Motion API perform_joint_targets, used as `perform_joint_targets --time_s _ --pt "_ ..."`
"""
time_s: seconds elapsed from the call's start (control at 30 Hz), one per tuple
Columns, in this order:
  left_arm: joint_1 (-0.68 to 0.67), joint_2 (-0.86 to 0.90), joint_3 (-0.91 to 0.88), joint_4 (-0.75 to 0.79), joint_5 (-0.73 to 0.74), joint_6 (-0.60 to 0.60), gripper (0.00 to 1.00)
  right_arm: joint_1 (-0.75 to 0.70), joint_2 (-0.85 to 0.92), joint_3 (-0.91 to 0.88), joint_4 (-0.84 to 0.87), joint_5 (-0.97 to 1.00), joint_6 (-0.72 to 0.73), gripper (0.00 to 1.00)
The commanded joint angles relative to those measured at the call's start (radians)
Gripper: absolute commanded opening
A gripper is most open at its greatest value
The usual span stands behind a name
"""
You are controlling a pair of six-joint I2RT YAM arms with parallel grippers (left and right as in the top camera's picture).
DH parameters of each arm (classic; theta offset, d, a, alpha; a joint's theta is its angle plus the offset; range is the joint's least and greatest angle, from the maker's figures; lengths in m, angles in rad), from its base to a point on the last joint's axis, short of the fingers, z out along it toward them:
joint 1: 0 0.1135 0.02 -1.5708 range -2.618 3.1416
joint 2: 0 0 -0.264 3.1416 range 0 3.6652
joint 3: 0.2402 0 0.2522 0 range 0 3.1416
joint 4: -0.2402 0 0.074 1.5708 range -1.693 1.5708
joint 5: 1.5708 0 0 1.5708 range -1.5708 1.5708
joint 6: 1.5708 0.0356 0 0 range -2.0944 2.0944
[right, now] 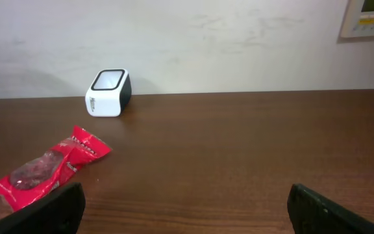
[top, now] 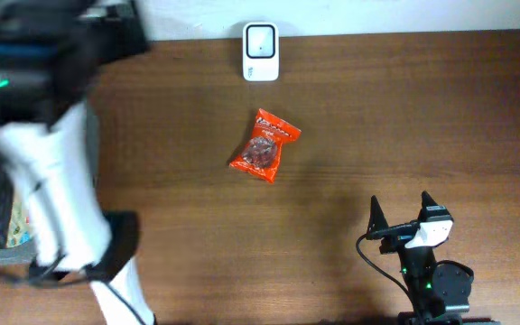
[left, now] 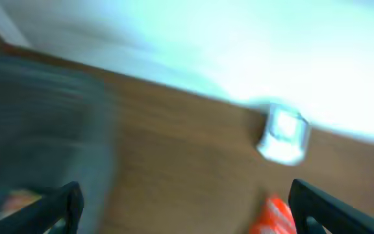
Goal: Scan the item barcode
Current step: 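Grasp the red HACKS bag with the left gripper, drop it on table, then reach the left gripper into the basket and grasp the yellow wipes pack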
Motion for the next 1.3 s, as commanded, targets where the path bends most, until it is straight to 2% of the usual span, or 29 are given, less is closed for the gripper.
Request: perform_joint_targets --time_s 0.0,0.07,0.13,0.27,0.4,0.43,0.5,0.53,0.7,0.8,0.97,1.0,1.03,1.13,1.27 --pt "0.259 -0.137 0.001 -0.004 -0.016 0.068 0.99 0.008 -0.006 -0.008 0.000 -0.006 -0.007 0.98" --pt "0.397 -0.180 -0.091 -0.004 -0.011 0.116 1.00 0.008 -0.006 -0.008 0.000 -0.006 -0.007 0.99" --pt "0.442 -0.210 -0.221 -0.004 -0.011 0.116 1.00 0.008 -0.006 -0.008 -0.001 -0.006 -0.007 0.98" --pt "0.498 -0.231 -0.676 0.010 -0.051 0.115 1.00 0.008 -0.006 -0.008 0.000 -0.006 -0.007 0.98" --pt "0.566 -0.231 -0.984 0.153 -0.057 0.104 0.99 0.008 -0.006 -0.008 0.000 -0.006 -0.007 0.98" --pt "0.592 -0.231 -1.041 0.179 -0.034 0.105 1.00 0.008 -0.006 -0.008 -0.001 -0.006 -0.007 0.98" --pt "0.629 -0.231 -1.142 0.208 0.021 0.147 0.92 0.008 -0.006 -0.008 0.000 -0.006 -0.007 0.98" --pt "0.632 -0.231 -1.199 0.221 0.043 0.189 0.91 0.008 -0.006 -0.008 0.000 -0.006 -0.007 0.98" --pt "0.631 -0.231 -1.448 0.370 0.043 0.191 0.91 0.008 -0.006 -0.008 0.000 -0.006 -0.007 0.99" --pt "0.631 -0.231 -1.586 0.493 0.045 0.246 0.91 0.008 -0.006 -0.008 0.000 -0.006 -0.007 0.98" --pt "0.634 -0.231 -1.659 0.662 0.031 0.244 0.84 0.008 -0.006 -0.008 0.000 -0.006 -0.007 0.98" --pt "0.640 -0.231 -1.659 0.674 0.031 0.241 0.76 0.008 -0.006 -0.008 0.000 -0.006 -0.007 0.98" --pt "0.649 -0.231 -1.659 0.681 0.031 0.241 0.73 0.008 -0.006 -0.008 -0.001 -0.006 -0.007 0.98" --pt "0.700 -0.231 -1.659 0.697 0.048 0.200 0.67 0.008 -0.006 -0.008 0.000 -0.006 -0.008 0.99" --pt "0.732 -0.206 -1.670 0.704 0.102 0.202 0.60 0.008 -0.006 -0.008 -0.001 -0.006 -0.007 0.98"
